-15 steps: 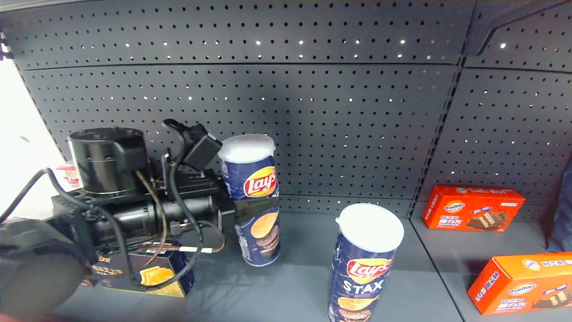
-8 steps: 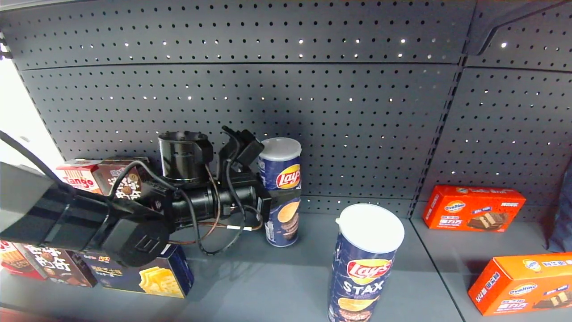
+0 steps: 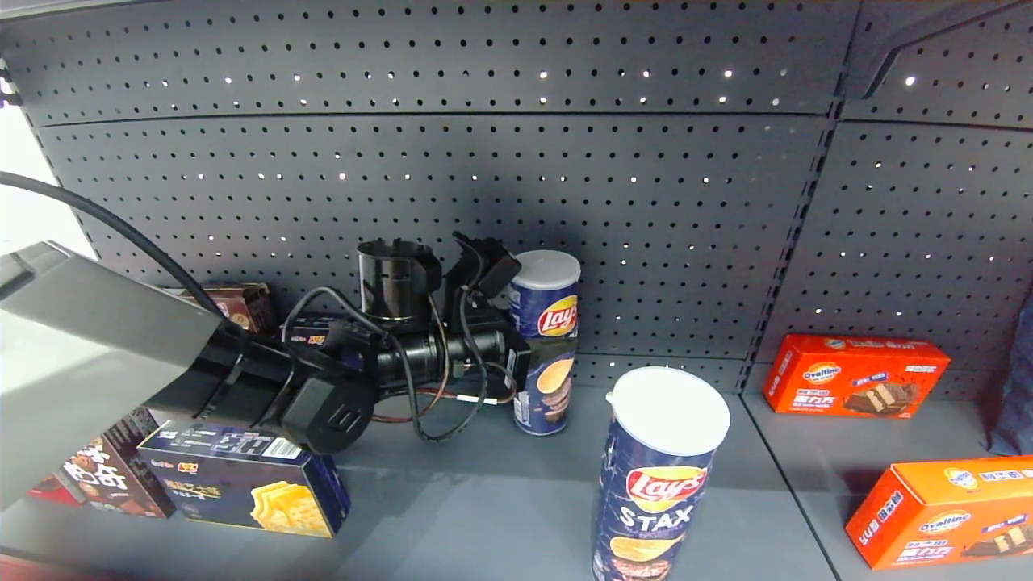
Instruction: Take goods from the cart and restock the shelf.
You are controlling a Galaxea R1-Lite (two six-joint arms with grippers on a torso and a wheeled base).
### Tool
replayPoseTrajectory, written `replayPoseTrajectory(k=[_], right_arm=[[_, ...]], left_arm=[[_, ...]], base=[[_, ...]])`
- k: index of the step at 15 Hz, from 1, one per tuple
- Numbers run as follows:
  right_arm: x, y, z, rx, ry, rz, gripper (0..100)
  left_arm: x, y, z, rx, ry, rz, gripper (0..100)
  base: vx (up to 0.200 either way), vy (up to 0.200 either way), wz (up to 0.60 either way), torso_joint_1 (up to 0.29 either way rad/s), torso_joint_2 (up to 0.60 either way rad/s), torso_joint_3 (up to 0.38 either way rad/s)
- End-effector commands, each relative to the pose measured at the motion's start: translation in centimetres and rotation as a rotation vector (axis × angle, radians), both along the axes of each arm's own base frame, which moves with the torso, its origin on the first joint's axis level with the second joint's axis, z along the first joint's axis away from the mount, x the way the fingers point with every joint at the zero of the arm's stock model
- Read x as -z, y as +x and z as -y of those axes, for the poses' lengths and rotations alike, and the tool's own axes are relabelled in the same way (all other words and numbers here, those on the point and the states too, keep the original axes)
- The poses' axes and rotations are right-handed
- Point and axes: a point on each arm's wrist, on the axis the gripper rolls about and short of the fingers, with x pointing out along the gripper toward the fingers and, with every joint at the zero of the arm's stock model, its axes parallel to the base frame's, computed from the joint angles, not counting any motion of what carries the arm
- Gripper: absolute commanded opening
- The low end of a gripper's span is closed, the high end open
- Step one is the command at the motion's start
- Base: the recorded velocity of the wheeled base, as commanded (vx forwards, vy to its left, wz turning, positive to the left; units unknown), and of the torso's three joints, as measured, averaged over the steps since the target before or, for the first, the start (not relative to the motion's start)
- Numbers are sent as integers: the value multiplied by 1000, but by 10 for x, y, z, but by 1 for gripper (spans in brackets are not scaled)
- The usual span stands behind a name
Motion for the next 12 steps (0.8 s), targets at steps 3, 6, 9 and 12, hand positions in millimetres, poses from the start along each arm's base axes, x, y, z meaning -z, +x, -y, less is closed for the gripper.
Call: replayPoseTrajectory(k=[3, 6, 9, 12], right_arm=[[0, 0, 0, -1, -1, -2, 100], [0, 0, 0, -1, -1, -3, 100], [0, 0, 0, -1, -1, -2, 100], [0, 0, 0, -1, -1, -3, 100]], left_arm=[[2, -1, 6, 10, -12, -28, 0], [0, -2, 7, 13, -22, -31, 0], [1, -3, 11, 21, -23, -37, 0], [4, -5, 16, 34, -21, -45, 0]], base=[[0, 0, 0, 0, 0, 0], [0, 0, 0, 0, 0, 0], [0, 0, 0, 0, 0, 0], [0, 0, 0, 0, 0, 0]])
